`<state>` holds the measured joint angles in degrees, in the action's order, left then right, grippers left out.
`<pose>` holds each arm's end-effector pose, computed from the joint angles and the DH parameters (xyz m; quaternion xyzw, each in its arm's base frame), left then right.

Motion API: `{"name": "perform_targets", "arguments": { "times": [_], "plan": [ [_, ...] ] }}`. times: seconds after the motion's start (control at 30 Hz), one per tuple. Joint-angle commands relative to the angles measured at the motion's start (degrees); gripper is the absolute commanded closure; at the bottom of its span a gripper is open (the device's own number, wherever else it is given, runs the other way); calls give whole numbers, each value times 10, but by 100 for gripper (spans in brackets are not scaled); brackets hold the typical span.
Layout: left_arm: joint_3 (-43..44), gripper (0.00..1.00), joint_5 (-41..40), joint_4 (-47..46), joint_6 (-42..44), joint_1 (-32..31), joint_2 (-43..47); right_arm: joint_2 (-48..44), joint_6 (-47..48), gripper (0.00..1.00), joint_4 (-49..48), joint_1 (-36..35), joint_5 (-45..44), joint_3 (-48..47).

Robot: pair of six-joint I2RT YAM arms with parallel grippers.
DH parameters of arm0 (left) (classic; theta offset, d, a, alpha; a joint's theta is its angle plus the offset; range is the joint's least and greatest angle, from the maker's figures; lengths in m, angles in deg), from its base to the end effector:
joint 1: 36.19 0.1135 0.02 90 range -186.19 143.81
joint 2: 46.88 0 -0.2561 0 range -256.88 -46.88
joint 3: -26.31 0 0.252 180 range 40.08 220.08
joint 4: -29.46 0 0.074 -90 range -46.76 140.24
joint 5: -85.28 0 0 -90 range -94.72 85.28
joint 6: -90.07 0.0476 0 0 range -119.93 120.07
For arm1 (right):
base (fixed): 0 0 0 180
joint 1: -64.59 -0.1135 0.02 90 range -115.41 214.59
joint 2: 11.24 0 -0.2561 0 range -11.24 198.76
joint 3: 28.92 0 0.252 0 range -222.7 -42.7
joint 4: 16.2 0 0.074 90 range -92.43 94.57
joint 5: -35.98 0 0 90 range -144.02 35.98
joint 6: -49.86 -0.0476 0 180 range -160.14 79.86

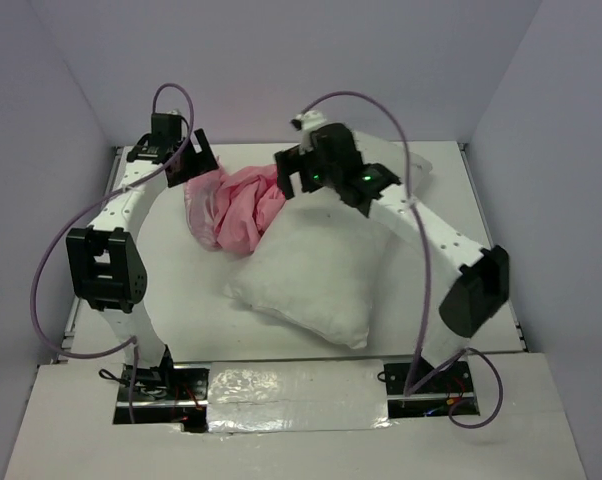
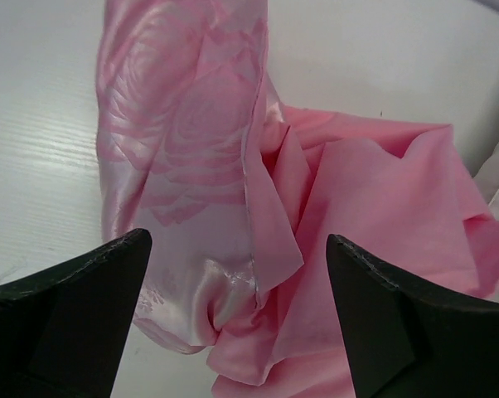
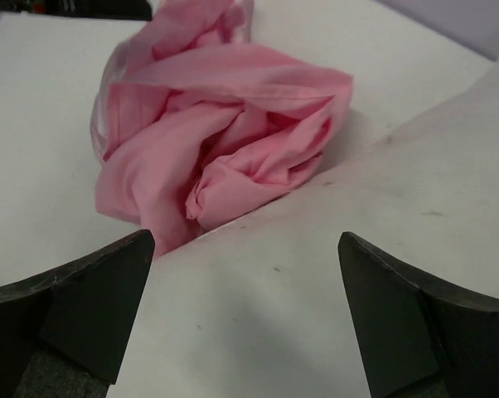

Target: Put the pillow into the pillowcase

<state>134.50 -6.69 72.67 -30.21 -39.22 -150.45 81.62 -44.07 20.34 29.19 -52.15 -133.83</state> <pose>0.4258 -0.0209 0.3069 -0.2195 0.8738 -0.1095 0.4199 0.3169 0.2271 0.3715 -0.2365 0.8070 0.1950 0.5048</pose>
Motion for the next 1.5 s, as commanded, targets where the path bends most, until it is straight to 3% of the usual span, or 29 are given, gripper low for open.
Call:
{"name": "perform_targets", "arguments": {
  "times": [0.0,0.07,0.13,0.23,0.37,0.43,0.6,0.7,0.73,0.77,0.93,1.0,1.1,1.27,1.37,1.47],
  "plan": [
    [14,1,29,1,6,-22,-25,69,58,0,75,-72,-107,-57],
    [13,1,31,0,7,-37,-40,109,42,0,93,-90,-134,-56],
    [16,4,49,1,4,-42,-67,122,-33,2,119,-84,-134,-35],
    [28,28,58,14,2,-43,-99,89,-115,6,110,-53,-137,73],
    [40,82,32,32,-4,-42,-110,-41,-186,9,86,56,-124,270],
    [33,89,22,27,-8,-42,-98,-79,-184,10,91,130,-145,307],
    [44,83,22,43,-4,-42,-70,-147,-133,8,122,192,-194,307],
    [25,55,22,35,0,-42,-41,-156,-101,7,120,190,-155,262],
    [21,42,23,31,2,-41,-34,-157,-91,6,113,179,-127,251],
    [19,36,22,29,4,-40,-23,-156,-80,6,106,165,-81,231],
    [19,22,32,19,-6,-2,-18,-81,-42,3,83,32,-78,132],
    [33,20,50,13,-15,12,-36,-44,-70,3,71,-6,-49,74],
    [75,16,58,6,-4,15,-77,40,-90,3,67,-64,-78,-15],
    [154,5,90,28,10,-2,-160,158,-235,3,80,-79,-145,-174],
    [169,9,86,32,13,-13,-182,237,-297,3,114,-80,-152,-269],
    [161,24,74,42,8,-18,-195,285,-344,3,91,-79,-165,-293]
  ]
}}
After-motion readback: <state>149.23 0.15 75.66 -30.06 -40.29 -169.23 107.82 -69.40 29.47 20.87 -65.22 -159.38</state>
